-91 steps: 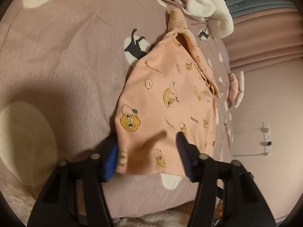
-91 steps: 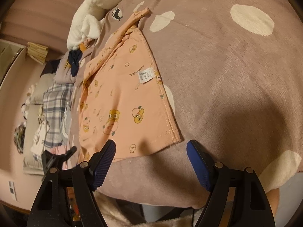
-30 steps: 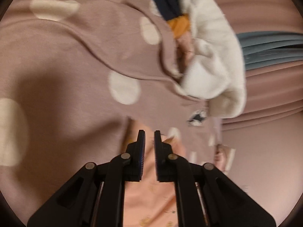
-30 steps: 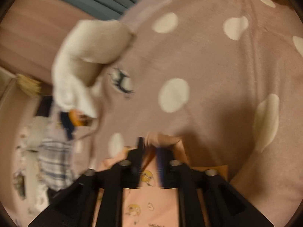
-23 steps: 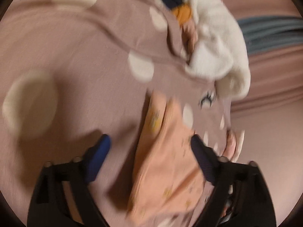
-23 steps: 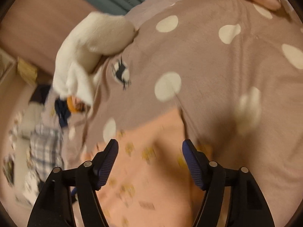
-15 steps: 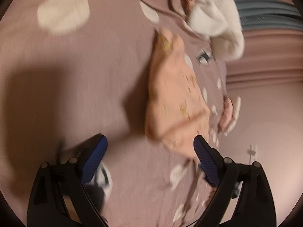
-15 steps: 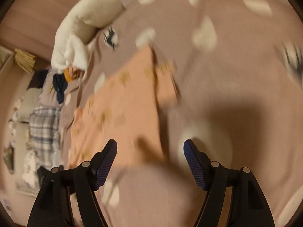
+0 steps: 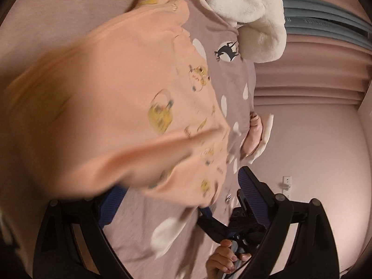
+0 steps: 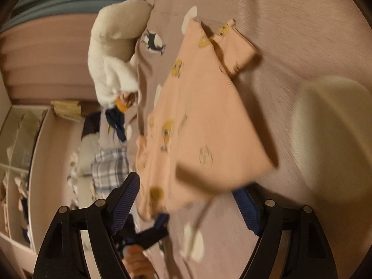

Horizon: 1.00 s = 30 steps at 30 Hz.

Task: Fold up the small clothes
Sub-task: 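Lift the hem with both tools and fold it toward the collar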

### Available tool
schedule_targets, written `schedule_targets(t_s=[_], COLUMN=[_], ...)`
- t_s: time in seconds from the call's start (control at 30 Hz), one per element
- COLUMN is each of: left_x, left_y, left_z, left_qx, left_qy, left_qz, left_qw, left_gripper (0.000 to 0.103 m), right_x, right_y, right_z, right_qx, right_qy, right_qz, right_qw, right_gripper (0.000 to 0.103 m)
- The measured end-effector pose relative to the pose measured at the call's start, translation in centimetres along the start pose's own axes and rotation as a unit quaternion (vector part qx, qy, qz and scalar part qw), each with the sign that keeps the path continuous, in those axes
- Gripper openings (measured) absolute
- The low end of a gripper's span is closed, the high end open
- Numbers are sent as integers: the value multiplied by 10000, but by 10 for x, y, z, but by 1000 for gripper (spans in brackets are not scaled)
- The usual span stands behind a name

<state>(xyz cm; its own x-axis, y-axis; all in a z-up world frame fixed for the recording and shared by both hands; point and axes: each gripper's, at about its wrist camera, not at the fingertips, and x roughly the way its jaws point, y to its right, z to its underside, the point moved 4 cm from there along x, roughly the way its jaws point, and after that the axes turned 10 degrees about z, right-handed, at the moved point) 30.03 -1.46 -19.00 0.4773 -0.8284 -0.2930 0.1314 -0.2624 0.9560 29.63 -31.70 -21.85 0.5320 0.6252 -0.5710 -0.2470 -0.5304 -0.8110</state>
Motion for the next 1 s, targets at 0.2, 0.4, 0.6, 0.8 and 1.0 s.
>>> schedule_targets(t_s=[0.2,0.4,0.6,0.8,1.0], left_x=[13,24,28,17,-21], left_y=[3,2,-8,-7,19], left_z=[-27,-44,-45,-33,0], left_qx=[-123,-12,341,388,762], left_qy=[56,382,557,626,617], left_qz=[231,-103,-965,-1108,-1012], left_qw=[9996,9992,9932,9911,9900], left_gripper=[93,79,25,16,7], right_x=[23,43,45,38,-9], right_y=[-22,-31,-24,-14,-25], right_z=[-25,-32,-29,-24,-4], right_qx=[-9,-490,-921,-976,-927], right_qy=[101,148,492,638,602], right_qz=[-310,24,565,580,-61], right_qw=[9995,9987,9929,9915,9939], right_gripper=[81,81,38,10,8])
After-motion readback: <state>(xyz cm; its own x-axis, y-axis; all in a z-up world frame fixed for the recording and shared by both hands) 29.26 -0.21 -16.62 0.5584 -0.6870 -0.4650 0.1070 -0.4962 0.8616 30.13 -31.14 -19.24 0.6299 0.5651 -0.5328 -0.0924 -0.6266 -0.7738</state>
